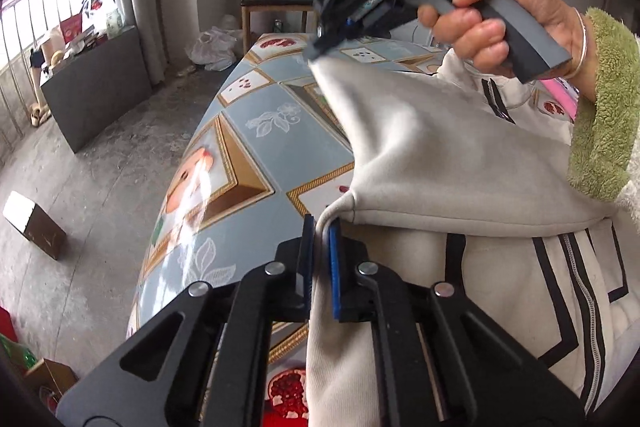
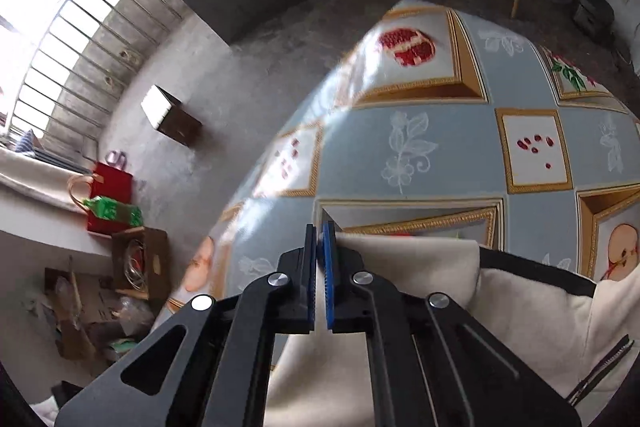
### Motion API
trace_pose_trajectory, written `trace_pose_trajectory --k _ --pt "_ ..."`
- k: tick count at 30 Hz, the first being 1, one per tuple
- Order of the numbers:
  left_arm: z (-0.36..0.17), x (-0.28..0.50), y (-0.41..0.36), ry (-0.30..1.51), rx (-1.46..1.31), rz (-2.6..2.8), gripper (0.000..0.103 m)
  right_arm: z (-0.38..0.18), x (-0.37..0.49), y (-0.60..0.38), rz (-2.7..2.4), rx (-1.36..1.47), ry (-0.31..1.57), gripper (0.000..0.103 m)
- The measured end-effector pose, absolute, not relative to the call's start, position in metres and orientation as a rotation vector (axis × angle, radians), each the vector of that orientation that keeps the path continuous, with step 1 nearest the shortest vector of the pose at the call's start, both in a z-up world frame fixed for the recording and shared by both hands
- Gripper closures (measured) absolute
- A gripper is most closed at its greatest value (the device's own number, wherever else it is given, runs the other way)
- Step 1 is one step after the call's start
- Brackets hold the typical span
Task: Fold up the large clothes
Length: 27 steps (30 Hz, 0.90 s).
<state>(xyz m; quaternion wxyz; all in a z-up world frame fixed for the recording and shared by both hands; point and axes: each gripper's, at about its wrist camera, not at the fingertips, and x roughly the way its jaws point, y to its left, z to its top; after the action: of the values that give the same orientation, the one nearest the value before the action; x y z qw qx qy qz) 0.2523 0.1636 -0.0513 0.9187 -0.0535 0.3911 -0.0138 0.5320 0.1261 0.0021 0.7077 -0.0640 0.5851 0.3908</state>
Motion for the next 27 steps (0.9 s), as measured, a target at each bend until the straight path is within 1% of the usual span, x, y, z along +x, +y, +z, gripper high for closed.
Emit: trace_pose_trajectory --k 1,3,6,8,9,10,11,12,13,14,15,19,21,22,23,24,25,27 --pt "-0.053 0.252 0.165 0.819 -0.13 -0.029 0.097 0.01 0.534 0.126 0.919 -0.087 1.274 0.102" --pt "-0.057 0.252 0.17 0.853 -0.167 -0.026 0.097 0.013 0.535 0.134 0.926 -0.074 1.261 0.102" --pt "-0.063 0.255 0.177 0.903 -0.226 -0.028 0.096 0.0 0.532 0.151 0.904 -0.104 1.298 0.102" --pt "-0.06 0.254 0.176 0.904 -0.207 -0.031 0.093 -0.002 0.528 0.152 0.868 -0.14 1.32 0.098" --pt "-0.058 0.254 0.173 0.903 -0.173 -0.036 0.093 -0.005 0.528 0.146 0.869 -0.152 1.328 0.09" --pt "-0.057 0.254 0.171 0.898 -0.146 -0.039 0.093 -0.003 0.525 0.141 0.867 -0.172 1.334 0.069" --pt "-0.056 0.254 0.167 0.893 -0.104 -0.052 0.092 -0.003 0.524 0.134 0.856 -0.19 1.328 0.056" --pt "-0.055 0.254 0.162 0.891 -0.056 -0.06 0.086 -0.003 0.523 0.128 0.842 -0.217 1.314 0.04" --pt "-0.055 0.256 0.16 0.894 -0.027 -0.065 0.081 -0.003 0.522 0.124 0.831 -0.252 1.304 0.04" --pt "-0.057 0.259 0.153 0.909 0.017 -0.077 0.071 -0.007 0.522 0.12 0.821 -0.27 1.315 0.04" --pt "-0.058 0.262 0.149 0.918 0.041 -0.083 0.069 -0.012 0.522 0.116 0.813 -0.28 1.335 0.04" --pt "-0.06 0.275 0.144 0.926 0.065 -0.088 0.069 -0.038 0.529 0.112 0.754 -0.339 1.394 0.04" --pt "-0.06 0.279 0.145 0.927 0.053 -0.083 0.069 -0.046 0.528 0.113 0.753 -0.364 1.387 0.045" --pt "-0.06 0.282 0.147 0.926 0.041 -0.078 0.072 -0.044 0.524 0.116 0.755 -0.388 1.37 0.06" --pt "-0.059 0.282 0.149 0.918 0.028 -0.08 0.089 -0.042 0.519 0.118 0.769 -0.425 1.358 0.07" --pt "-0.057 0.281 0.152 0.904 0.004 -0.085 0.091 -0.041 0.513 0.118 0.785 -0.441 1.36 0.085" --pt "-0.05 0.277 0.156 0.866 -0.025 -0.08 0.091 -0.038 0.507 0.119 0.785 -0.483 1.34 0.096" --pt "-0.033 0.265 0.163 0.802 -0.093 -0.085 0.092 -0.026 0.495 0.119 0.819 -0.465 1.328 0.097"
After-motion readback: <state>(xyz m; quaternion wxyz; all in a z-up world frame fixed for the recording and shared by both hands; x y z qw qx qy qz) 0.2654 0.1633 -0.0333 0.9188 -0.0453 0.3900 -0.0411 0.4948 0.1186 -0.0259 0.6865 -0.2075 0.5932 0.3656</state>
